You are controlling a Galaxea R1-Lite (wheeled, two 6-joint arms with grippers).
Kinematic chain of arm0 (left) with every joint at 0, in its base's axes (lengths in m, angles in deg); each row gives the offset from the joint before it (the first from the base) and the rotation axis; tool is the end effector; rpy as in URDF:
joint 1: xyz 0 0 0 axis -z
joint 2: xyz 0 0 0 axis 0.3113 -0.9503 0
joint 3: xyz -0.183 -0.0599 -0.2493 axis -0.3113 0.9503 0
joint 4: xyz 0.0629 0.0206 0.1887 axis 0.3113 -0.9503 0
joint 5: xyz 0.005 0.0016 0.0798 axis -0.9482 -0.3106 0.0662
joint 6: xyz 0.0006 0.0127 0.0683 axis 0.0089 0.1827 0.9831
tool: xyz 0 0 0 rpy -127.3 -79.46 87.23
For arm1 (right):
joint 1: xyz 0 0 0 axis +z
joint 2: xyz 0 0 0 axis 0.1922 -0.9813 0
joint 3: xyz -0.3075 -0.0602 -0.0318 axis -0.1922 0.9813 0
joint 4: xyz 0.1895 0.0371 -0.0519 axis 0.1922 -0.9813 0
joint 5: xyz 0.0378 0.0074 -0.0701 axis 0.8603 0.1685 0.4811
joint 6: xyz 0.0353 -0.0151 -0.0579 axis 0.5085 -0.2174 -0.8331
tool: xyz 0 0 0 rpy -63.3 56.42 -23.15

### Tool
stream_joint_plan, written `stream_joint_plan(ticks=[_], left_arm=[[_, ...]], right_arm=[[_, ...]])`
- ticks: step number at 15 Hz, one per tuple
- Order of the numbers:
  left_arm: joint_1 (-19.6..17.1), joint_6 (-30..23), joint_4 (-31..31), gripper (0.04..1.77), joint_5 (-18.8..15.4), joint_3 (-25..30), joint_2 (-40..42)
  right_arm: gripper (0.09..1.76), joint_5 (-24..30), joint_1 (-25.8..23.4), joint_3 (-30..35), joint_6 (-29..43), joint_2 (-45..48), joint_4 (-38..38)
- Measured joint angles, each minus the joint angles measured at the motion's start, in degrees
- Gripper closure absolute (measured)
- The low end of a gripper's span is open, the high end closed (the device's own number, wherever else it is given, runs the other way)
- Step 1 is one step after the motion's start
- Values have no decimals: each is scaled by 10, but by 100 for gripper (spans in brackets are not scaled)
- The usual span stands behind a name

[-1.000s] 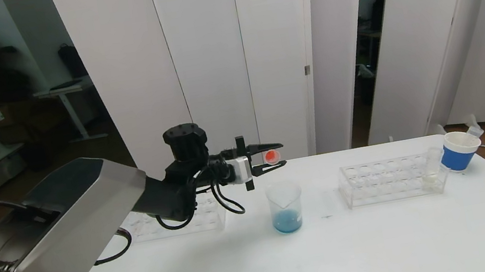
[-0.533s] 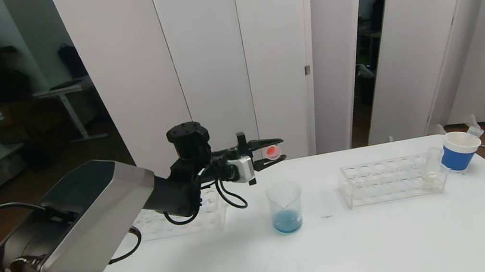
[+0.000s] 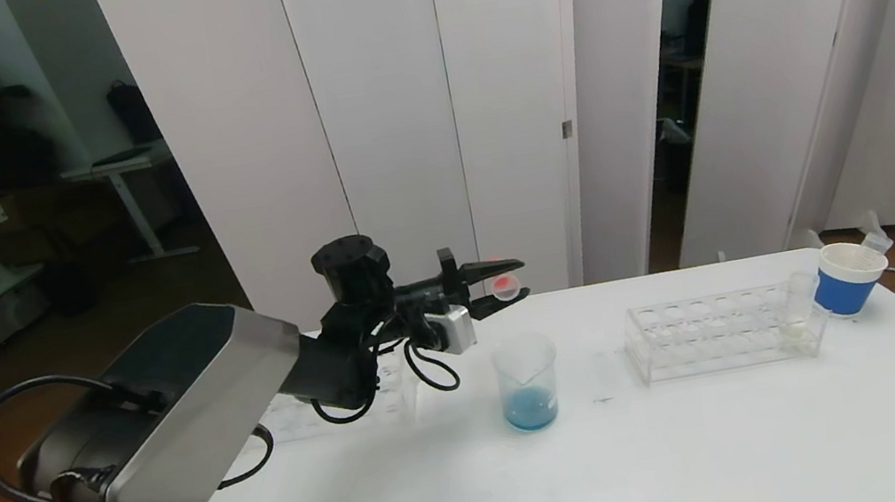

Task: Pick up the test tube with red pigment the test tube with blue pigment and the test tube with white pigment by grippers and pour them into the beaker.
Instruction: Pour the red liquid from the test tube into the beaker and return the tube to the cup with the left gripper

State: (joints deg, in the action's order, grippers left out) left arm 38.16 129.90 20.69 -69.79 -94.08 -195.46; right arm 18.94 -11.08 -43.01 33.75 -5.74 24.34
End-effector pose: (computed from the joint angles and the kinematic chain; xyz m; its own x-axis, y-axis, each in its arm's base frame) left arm 0.4851 -0.2408 0.0979 0.1719 -0.9840 0.0480 0.2279 0.0871 0.9698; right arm 0.0196 0.0010 0.0763 0.9999 0.0142 0.0065 -0.0142 0.9999 -0.0001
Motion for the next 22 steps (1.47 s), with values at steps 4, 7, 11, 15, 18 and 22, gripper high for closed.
stream_joint_plan(ticks=[4,7,11,15,18,22], left_arm=[[3,2,20,123,3,10,-6],[5,3,35,123,5,10,-15],[5,5,61,123,5,3,-26],[5,5,87,123,6,-5,-37],[5,8,94,123,8,-6,-39],[5,23,94,123,10,-6,-41]], right_arm=[[10,0,0,0,0,0,0],[10,0,0,0,0,0,0],[10,0,0,0,0,0,0],[10,0,0,0,0,0,0],[10,0,0,0,0,0,0],[10,0,0,0,0,0,0]])
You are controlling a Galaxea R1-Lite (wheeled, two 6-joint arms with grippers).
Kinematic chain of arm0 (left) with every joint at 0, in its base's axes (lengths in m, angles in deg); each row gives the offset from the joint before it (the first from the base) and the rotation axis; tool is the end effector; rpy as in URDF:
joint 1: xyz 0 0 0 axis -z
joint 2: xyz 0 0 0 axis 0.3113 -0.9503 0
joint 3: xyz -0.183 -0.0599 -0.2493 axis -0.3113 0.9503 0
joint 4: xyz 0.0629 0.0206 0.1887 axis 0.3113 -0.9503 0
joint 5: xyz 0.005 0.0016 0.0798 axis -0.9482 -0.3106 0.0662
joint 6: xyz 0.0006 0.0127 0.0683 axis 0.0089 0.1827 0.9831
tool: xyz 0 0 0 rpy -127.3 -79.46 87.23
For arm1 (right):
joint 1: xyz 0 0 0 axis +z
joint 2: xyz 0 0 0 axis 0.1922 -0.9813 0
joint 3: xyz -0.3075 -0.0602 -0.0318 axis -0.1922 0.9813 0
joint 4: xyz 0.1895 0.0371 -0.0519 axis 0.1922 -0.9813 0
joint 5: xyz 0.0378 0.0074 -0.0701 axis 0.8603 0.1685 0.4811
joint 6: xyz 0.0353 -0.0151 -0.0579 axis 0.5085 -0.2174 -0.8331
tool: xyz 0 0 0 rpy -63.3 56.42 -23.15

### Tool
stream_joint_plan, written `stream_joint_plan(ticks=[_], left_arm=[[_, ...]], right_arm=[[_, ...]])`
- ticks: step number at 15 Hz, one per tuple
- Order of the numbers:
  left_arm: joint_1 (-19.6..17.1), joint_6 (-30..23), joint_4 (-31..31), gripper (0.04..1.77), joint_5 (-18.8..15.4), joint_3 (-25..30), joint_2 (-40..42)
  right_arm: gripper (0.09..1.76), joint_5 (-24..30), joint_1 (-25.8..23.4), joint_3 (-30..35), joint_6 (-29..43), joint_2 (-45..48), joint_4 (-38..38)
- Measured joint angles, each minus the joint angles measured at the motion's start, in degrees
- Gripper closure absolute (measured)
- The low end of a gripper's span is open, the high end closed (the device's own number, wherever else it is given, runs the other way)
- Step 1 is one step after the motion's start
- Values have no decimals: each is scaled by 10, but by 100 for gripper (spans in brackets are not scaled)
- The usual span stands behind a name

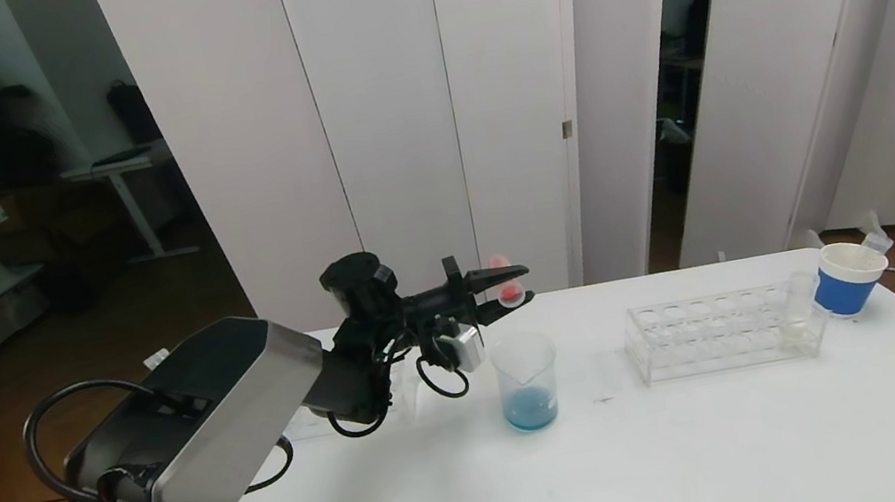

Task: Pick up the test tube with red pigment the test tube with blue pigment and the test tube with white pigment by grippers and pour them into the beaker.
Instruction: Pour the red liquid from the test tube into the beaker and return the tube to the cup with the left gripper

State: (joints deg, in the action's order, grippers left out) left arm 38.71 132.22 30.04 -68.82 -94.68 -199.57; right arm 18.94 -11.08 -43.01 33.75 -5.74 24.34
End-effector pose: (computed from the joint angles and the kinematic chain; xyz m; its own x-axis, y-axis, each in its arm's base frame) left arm 0.4882 -0.2468 0.0808 0.1718 -0.9799 0.1013 0.0950 0.1189 0.9884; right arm 0.0196 0.0010 0.0763 0.9999 0.0142 0.0065 -0.0142 0.9999 -0.0001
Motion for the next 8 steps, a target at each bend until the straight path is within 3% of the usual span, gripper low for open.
stream_joint_plan(ticks=[8], left_arm=[[-6,29,0,123,2,-6,3]], right_arm=[[10,0,0,0,0,0,0]])
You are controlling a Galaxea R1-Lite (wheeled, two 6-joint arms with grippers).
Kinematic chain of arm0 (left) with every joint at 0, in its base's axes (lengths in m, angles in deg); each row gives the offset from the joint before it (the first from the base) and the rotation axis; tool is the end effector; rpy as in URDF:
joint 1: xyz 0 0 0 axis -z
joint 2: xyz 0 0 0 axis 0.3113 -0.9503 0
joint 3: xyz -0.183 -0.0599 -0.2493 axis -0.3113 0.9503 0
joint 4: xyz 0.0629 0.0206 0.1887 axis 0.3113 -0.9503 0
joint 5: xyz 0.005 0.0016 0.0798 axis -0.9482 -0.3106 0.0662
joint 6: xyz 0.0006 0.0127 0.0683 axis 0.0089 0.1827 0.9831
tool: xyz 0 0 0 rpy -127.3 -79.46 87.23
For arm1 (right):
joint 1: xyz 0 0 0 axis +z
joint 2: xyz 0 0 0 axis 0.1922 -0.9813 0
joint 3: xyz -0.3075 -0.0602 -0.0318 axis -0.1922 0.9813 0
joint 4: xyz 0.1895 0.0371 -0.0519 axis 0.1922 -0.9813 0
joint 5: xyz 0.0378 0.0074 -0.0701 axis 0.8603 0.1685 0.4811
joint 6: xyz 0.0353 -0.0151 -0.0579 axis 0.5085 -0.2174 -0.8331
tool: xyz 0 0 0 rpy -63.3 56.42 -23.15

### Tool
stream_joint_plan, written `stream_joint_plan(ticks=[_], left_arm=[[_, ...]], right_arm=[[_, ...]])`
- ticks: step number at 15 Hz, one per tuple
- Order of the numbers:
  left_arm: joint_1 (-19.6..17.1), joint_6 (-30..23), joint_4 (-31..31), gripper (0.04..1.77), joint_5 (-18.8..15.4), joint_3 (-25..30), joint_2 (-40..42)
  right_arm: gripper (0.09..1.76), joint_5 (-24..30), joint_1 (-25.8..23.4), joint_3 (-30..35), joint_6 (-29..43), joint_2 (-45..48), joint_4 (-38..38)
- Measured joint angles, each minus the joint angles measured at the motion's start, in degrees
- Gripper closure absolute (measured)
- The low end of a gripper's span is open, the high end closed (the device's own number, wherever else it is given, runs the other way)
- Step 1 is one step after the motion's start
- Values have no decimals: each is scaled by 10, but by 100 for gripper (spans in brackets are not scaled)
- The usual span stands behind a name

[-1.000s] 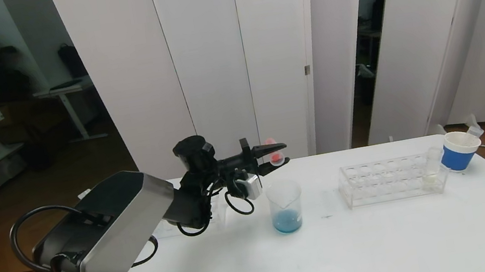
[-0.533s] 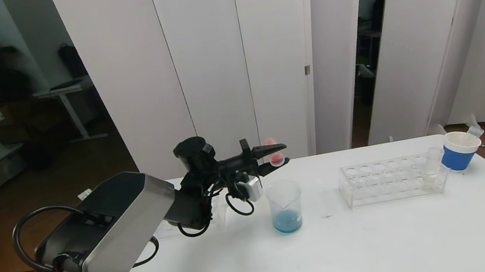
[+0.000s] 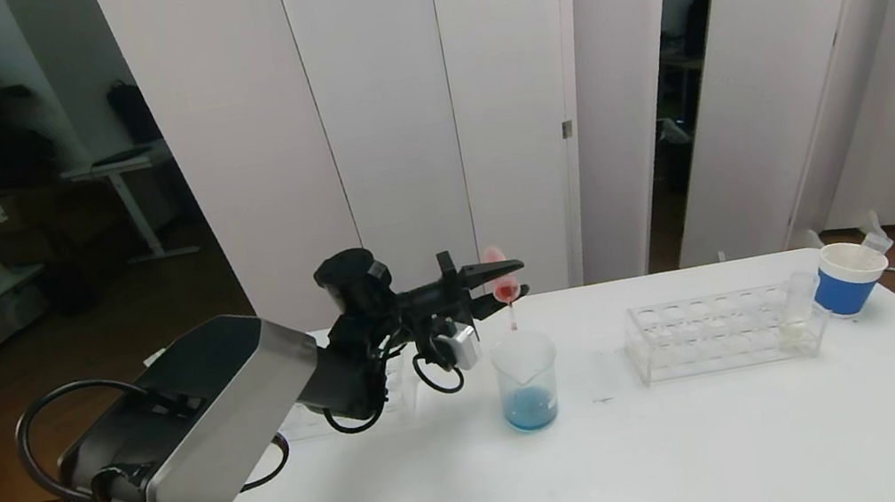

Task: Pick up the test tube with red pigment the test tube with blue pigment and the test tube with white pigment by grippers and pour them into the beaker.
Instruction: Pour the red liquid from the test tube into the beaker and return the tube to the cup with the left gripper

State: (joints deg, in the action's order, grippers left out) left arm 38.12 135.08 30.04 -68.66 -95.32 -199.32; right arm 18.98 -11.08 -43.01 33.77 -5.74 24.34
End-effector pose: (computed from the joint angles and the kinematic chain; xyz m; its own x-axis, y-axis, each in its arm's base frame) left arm 0.4915 -0.2419 0.0863 0.1831 -0.9770 0.1097 0.0302 0.1171 0.9927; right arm 0.0196 0.0011 0.0763 0.9999 0.0149 0.0065 -0.0149 0.9999 0.0002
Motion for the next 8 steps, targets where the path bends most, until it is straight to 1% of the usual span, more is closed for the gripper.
stream_joint_plan(ticks=[8], left_arm=[[0,18,1,123,0,-18,-1]], right_arm=[[10,0,0,0,0,0,0]])
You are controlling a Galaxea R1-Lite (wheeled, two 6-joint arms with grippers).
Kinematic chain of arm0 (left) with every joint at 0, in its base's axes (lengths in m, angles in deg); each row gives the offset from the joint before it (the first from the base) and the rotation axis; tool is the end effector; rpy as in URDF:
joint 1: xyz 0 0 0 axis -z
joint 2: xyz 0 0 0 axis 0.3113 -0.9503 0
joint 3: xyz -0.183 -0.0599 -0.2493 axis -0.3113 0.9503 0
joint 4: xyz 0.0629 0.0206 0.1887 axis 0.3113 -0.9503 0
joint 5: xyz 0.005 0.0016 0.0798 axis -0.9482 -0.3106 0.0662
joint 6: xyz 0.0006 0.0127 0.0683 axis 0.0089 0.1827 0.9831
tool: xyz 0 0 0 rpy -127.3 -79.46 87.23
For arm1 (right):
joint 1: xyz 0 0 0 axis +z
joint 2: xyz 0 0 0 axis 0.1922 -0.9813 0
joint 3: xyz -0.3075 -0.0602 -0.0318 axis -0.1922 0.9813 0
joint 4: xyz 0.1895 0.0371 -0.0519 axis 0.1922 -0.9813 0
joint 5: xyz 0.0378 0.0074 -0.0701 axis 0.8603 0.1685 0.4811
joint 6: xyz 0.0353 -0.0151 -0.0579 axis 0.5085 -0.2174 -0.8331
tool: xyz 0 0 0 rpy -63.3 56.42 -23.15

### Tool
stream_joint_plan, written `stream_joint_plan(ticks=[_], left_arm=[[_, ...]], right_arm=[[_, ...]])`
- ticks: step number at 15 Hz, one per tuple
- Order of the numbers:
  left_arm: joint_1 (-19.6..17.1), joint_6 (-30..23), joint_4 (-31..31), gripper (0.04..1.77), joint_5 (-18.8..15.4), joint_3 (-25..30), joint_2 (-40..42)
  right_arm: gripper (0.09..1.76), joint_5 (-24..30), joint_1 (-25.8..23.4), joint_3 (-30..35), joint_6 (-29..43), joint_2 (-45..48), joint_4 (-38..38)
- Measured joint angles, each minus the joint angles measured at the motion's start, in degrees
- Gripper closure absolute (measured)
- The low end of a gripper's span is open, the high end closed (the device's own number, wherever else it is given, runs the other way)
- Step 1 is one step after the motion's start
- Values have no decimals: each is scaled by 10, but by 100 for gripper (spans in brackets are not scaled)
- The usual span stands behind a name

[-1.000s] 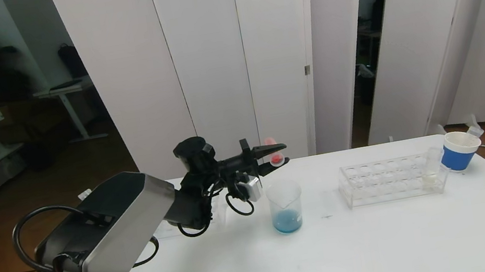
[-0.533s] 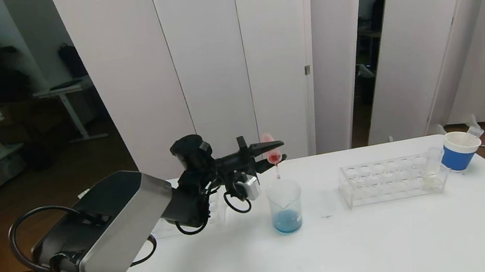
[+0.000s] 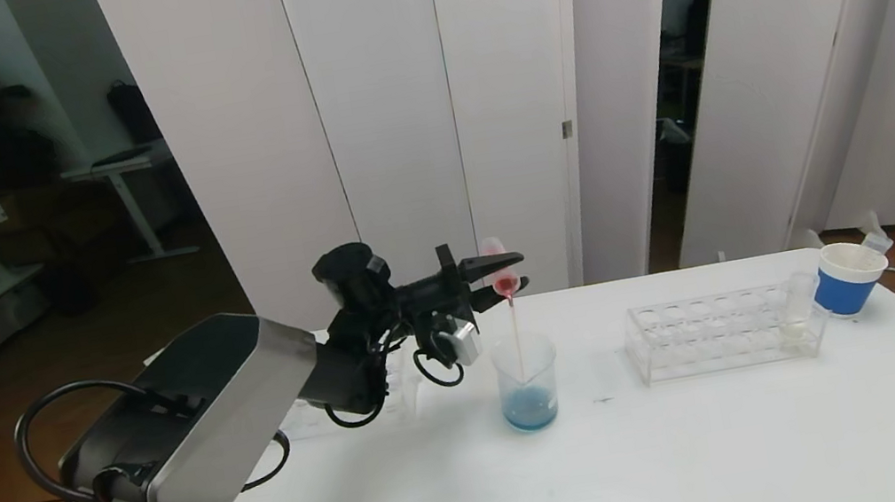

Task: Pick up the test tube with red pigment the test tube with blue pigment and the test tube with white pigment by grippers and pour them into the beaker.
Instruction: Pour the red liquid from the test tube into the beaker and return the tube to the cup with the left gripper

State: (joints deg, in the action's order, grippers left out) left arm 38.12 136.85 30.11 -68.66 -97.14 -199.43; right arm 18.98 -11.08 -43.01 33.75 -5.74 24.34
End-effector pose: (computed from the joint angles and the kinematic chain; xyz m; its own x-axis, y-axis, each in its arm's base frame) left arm 0.4940 -0.2429 0.0944 0.1796 -0.9757 0.1253 -0.0292 0.1221 0.9921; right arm 0.0196 0.0011 0.0763 0.9999 0.0149 0.0065 -0.0149 0.9999 -0.0001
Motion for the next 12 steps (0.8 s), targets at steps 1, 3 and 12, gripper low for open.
stream_joint_plan(ticks=[1,3,12], left_arm=[[0,2,0,123,0,-5,-1],[0,5,0,123,0,-12,-4],[-5,28,23,123,0,-61,-23]], right_arm=[[10,0,0,0,0,0,0],[10,0,0,0,0,0,0],[10,0,0,0,0,0,0]])
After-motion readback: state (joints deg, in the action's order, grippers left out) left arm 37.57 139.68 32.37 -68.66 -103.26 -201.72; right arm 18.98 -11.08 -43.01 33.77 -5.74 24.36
